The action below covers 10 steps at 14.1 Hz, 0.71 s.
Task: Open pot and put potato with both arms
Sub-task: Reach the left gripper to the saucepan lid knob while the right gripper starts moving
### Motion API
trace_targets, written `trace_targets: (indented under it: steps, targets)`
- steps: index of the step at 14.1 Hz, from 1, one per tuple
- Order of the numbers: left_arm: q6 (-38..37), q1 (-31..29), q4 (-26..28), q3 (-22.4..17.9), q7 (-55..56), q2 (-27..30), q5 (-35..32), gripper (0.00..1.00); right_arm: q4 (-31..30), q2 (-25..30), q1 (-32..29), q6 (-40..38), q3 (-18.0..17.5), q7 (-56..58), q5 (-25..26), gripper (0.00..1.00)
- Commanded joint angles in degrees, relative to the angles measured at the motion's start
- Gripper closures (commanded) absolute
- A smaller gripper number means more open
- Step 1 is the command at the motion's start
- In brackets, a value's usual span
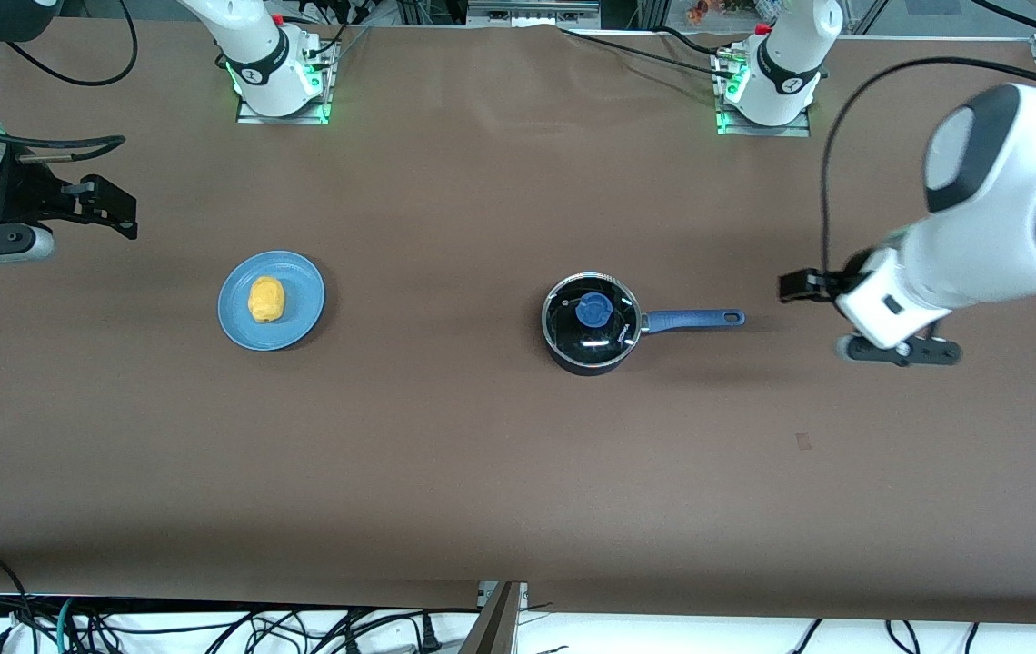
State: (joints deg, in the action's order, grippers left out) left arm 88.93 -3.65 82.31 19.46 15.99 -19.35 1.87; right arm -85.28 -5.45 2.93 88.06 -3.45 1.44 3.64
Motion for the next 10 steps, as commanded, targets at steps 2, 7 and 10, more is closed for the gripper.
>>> trace_targets:
  steps: [2,7,10]
  targets:
    - [2.6,6.9,-3.2,1.2,11.6,-4.5,1.9,0.00,1.6,-0.8,0.1,0.0,-0.1,-0.5,0.1,0.00]
    - [10.5,12.9,-2.4,1.2,13.6,-11.1,4.2,0.00,1.6,-0.8,-0.6,1.7,0.2,0.2,0.3,0.00]
    - [14.8,15.7,0.3,1.2,17.0,-12.9,3.8,0.00,1.6,-0.9,-0.6,1.7,0.2,0.2,0.5,0.00]
